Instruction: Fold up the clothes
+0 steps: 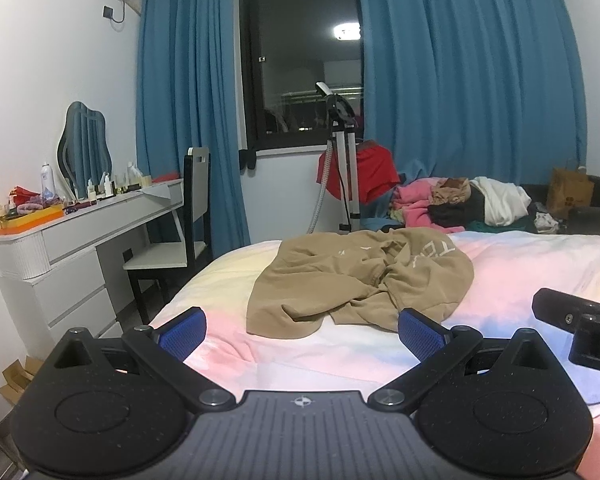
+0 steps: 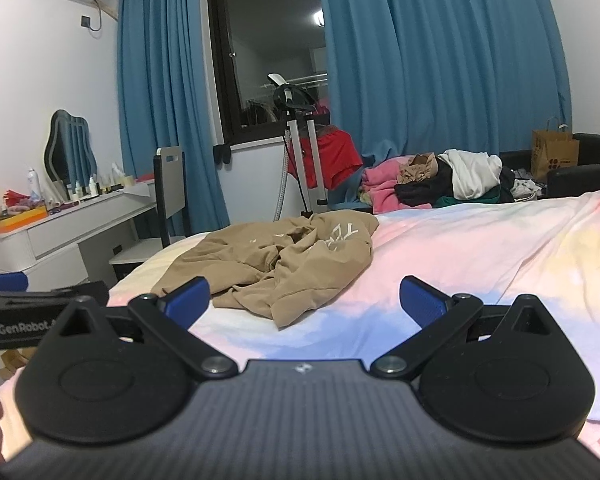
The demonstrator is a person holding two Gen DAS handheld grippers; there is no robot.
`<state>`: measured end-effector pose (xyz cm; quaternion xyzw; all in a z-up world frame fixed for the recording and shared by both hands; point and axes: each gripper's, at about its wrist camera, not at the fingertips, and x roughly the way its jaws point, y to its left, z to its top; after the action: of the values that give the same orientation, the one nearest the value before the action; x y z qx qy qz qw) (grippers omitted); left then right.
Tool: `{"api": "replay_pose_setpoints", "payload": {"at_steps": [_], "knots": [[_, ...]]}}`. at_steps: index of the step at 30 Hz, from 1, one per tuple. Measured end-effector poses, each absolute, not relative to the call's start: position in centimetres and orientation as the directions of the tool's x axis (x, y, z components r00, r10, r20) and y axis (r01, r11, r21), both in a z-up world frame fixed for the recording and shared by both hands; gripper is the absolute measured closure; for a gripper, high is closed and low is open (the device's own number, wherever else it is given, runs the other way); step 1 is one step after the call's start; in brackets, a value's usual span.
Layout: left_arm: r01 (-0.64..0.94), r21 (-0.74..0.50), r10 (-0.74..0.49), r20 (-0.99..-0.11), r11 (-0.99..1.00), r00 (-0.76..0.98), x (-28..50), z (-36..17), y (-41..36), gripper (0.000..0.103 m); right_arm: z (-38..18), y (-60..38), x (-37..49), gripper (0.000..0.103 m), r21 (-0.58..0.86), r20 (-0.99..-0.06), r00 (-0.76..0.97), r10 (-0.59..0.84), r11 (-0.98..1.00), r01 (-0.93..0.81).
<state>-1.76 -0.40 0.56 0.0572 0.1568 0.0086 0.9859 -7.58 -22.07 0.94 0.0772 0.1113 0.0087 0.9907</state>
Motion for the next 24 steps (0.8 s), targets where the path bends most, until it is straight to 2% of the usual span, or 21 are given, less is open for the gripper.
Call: {"api": "replay_pose_setpoints", "payload": {"at_steps": [14, 24], "knots": [[0.005, 0.141, 0.04, -0.314, 0.99, 0.948, -2.01, 0.36, -0.52, 0.0, 0.9, -22.11, -7.45, 0.0, 0.161, -0.225, 0.974, 0.04, 0.987, -0.003], [0.017, 0.113, 0.022, -0.33, 0.993, 0.944, -1.55, 0.3, -0.14, 0.0, 0.96, -22.33, -7.43, 0.0, 0.159, -0.224, 0.974, 0.022, 0.987, 0.014]]}}
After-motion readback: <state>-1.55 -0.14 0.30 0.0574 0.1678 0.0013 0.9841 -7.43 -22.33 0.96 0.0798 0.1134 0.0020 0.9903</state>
